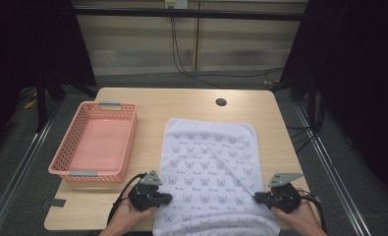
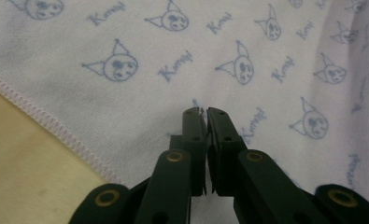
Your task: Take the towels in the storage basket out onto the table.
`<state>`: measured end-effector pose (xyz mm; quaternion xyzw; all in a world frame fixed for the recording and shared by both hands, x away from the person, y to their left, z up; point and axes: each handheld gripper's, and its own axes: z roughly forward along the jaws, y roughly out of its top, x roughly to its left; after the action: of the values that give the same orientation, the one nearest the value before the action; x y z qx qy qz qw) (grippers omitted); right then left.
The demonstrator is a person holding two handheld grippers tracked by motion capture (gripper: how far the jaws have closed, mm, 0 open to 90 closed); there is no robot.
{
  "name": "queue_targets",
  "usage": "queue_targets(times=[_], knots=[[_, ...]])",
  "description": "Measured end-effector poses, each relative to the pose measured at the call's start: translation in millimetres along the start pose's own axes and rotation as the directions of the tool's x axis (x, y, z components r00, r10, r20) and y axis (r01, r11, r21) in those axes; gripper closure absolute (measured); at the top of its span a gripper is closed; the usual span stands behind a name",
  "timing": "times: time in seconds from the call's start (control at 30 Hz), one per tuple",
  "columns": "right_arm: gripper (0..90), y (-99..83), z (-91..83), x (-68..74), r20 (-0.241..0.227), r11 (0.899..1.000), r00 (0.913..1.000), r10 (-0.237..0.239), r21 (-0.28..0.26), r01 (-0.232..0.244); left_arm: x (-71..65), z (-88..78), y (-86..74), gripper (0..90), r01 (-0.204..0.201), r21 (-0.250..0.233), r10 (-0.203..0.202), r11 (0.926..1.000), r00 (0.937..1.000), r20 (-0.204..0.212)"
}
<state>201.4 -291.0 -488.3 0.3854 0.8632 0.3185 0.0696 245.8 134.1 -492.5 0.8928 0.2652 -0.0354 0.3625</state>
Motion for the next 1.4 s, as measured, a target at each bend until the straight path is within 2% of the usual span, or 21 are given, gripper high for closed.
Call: queue_targets(times=[0.1,0.17,0.23,0.3,0.37,0.47,0.57,0.6,0.67,0.73,0.83,0.87,0.9,0.97,1.0,1.07,1.2,1.27,1.33,1.37,1.4], knots=[[84.5,-9.0,-7.0,9.7,-0.039,1.000,0.9993,0.001,0.020,0.000,-10.9,-4.0,-7.8,86.6,-0.022,0.022,0.021,0.9995,0.9985,0.051],[83.2,-9.6,-8.2,13.8,-0.048,0.999,0.9986,-0.020,0.032,0.021,-17.9,-7.0,-8.9,86.4,-0.053,0.042,0.051,0.9977,0.9977,0.045],[75.6,-8.3,-7.3,12.5,-0.075,1.000,0.9970,-0.020,0.023,0.021,-17.2,-7.6,-8.2,83.4,-0.033,0.004,0.033,0.9994,0.9946,0.098],[68.1,-5.9,-7.9,8.2,-0.051,1.000,0.9987,-0.002,-0.016,0.001,-12.9,-8.8,-3.7,77.0,-0.025,-0.016,0.026,0.9995,0.9971,0.072],[59.0,-1.9,-9.0,2.9,-0.024,0.998,0.9997,0.003,-0.061,-0.005,-1.3,-10.2,3.1,69.7,0.005,-0.048,-0.002,0.9988,0.9973,0.073],[50.8,6.7,-7.6,-5.2,0.018,0.993,0.9998,0.002,-0.115,0.000,17.7,-9.9,17.8,68.7,0.007,-0.087,-0.008,0.9962,0.9999,-0.014],[43.1,16.6,-1.1,-13.6,0.060,0.991,0.9981,0.015,-0.136,-0.007,33.2,-3.6,29.3,68.7,0.033,-0.115,-0.038,0.9928,0.9986,-0.038],[41.1,19.3,1.5,-16.3,0.069,0.989,0.9973,0.022,-0.144,-0.012,36.9,0.0,32.2,65.7,0.041,-0.111,-0.045,0.9930,0.9981,-0.042],[38.3,23.9,7.0,-23.0,0.085,0.990,0.9954,0.043,-0.136,-0.031,43.3,3.5,36.6,62.4,0.006,-0.093,-0.013,0.9957,0.9973,-0.073],[36.1,28.0,12.9,-29.1,0.109,0.990,0.9927,0.053,-0.137,-0.037,52.8,5.9,39.5,61.1,0.021,-0.113,-0.032,0.9934,0.9952,-0.093],[38.8,35.4,20.9,-38.2,0.124,0.991,0.9909,0.053,-0.132,-0.036,62.4,13.1,39.7,61.0,0.028,-0.101,-0.037,0.9945,0.9952,-0.091],[39.5,37.8,23.1,-40.6,0.120,0.989,0.9909,0.063,-0.142,-0.045,62.2,15.6,39.3,61.5,0.018,-0.073,-0.025,0.9972,0.9948,-0.099],[40.3,39.2,25.3,-43.2,0.123,0.988,0.9897,0.072,-0.145,-0.054,59.6,17.1,39.3,63.8,0.007,-0.064,-0.015,0.9979,0.9931,-0.116],[43.1,42.1,29.8,-46.9,0.137,0.991,0.9878,0.074,-0.123,-0.057,56.5,18.0,39.5,67.0,0.006,-0.058,-0.013,0.9983,0.9930,-0.118],[45.0,42.9,31.8,-48.3,0.141,0.991,0.9874,0.072,-0.124,-0.054,54.8,17.5,38.7,70.0,0.002,-0.054,-0.009,0.9986,0.9912,-0.132],[46.8,43.9,35.0,-49.1,0.136,0.992,0.9881,0.071,-0.114,-0.056,51.1,16.6,36.6,71.9,-0.006,-0.048,0.001,0.9988,0.9941,-0.109],[49.3,41.5,37.3,-45.4,0.145,0.996,0.9890,0.029,-0.092,-0.016,39.2,13.8,28.0,72.5,-0.015,-0.050,0.010,0.9986,0.9961,-0.087],[49.4,40.7,37.5,-45.2,0.143,0.995,0.9894,0.027,-0.099,-0.013,33.5,12.3,24.6,72.5,0.001,-0.045,-0.004,0.9990,0.9982,-0.059],[49.9,39.5,36.8,-44.3,0.137,0.995,0.9903,0.025,-0.097,-0.011,28.3,11.0,21.5,72.5,-0.003,-0.042,0.000,0.9991,0.9984,-0.057],[49.9,38.5,36.3,-43.6,0.135,0.995,0.9906,0.022,-0.099,-0.009,27.1,10.3,20.3,72.1,0.000,-0.040,-0.001,0.9992,0.9991,-0.042],[50.2,37.6,35.2,-42.6,0.130,0.996,0.9913,0.020,-0.094,-0.008,25.3,9.8,18.6,71.4,0.013,-0.044,-0.015,0.9990,0.9992,-0.036]])
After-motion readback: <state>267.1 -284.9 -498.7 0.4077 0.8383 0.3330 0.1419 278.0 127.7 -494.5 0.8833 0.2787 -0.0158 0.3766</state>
